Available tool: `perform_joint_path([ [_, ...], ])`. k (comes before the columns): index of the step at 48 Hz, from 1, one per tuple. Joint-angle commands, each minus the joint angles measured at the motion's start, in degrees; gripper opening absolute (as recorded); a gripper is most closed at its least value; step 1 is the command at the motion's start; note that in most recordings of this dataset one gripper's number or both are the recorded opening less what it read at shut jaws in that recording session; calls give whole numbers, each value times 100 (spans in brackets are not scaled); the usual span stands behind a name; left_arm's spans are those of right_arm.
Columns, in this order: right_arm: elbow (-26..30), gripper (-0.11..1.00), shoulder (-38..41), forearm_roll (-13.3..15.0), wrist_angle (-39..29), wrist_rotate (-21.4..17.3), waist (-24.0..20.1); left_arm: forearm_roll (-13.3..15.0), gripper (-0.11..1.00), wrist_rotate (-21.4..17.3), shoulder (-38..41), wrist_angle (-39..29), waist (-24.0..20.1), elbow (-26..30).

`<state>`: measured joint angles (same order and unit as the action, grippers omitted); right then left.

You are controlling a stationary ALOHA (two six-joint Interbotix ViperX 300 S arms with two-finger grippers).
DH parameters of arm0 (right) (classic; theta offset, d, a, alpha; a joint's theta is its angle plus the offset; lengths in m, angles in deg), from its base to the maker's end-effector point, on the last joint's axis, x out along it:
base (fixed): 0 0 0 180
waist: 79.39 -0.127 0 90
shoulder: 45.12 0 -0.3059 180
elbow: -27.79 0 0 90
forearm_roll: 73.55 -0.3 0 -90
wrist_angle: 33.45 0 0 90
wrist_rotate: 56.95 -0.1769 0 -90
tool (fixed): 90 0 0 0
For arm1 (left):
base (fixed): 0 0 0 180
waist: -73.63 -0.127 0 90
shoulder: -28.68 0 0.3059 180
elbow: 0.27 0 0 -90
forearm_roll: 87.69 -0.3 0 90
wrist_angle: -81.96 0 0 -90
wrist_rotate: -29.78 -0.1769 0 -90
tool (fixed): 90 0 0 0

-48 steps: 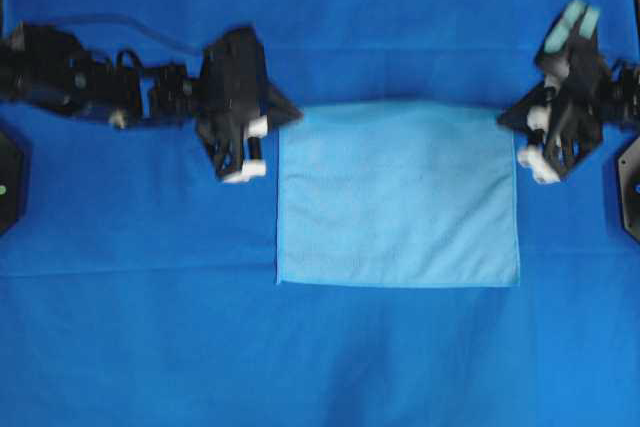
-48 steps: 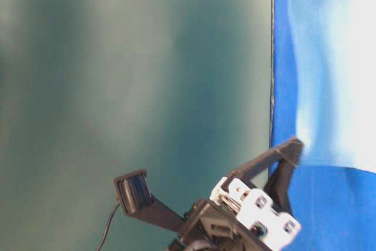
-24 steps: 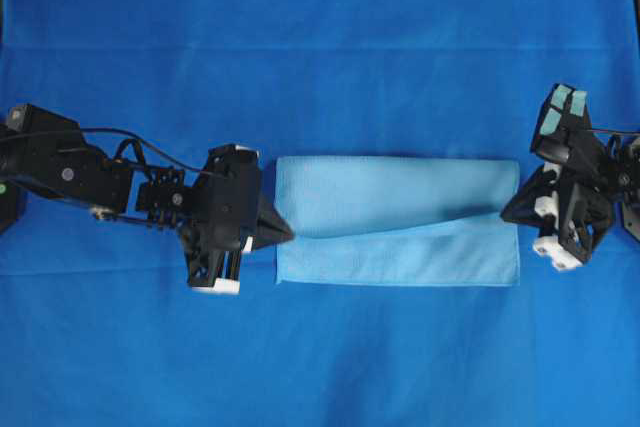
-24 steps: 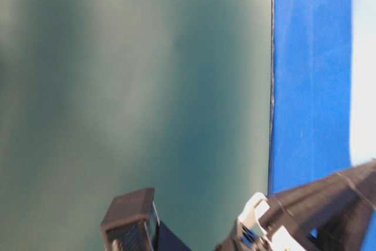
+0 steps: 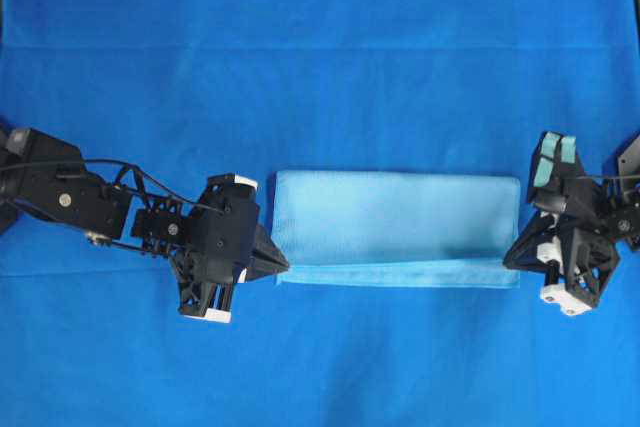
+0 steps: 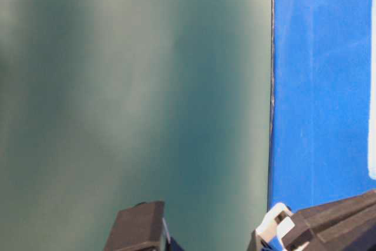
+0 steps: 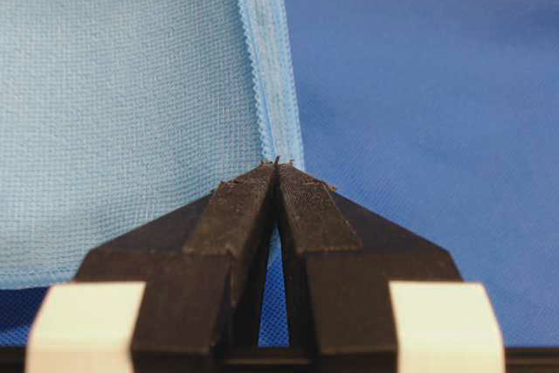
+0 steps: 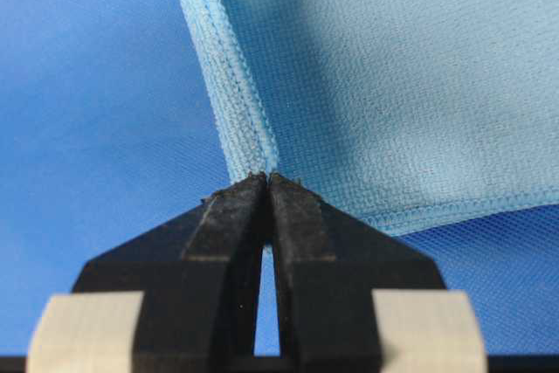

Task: Fold the light blue towel.
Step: 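Pull both corners toward the near edge, folding the towel in half, then release the corners and grasp the folded towel's far corners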

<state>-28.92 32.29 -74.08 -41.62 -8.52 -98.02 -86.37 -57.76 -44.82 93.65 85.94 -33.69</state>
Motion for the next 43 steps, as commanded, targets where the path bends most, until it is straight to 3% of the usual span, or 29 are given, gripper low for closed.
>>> perform_joint_path([
  [1, 114, 2, 35, 9, 26, -9, -26, 9, 1, -9, -18, 44, -26, 114],
  [12, 158, 2, 149, -9, -35, -26, -26, 9, 4, -18, 79, 44, -158, 167],
  [17, 176, 3, 149, -18, -88, -88, -26, 9, 24, -9, 79, 44, -158, 185],
  [19, 193, 10, 149, -9, -97, -123, -26, 9, 36, -18, 70, 26, -158, 176],
  [26, 237, 54, 62, 70, -141, -141, -26, 9, 68, -88, -97, 9, -167, 123],
  [29, 237, 64, -18, 176, -193, -141, -26, 0, 68, -114, -220, 9, -202, 97],
  [37, 334, 56, -439, 519, -501, -141, 18, 9, 63, -132, -466, 9, -492, -44],
  [43, 281, 57, -650, 817, -914, -141, 527, 9, 62, -132, -457, 0, -844, -26],
])
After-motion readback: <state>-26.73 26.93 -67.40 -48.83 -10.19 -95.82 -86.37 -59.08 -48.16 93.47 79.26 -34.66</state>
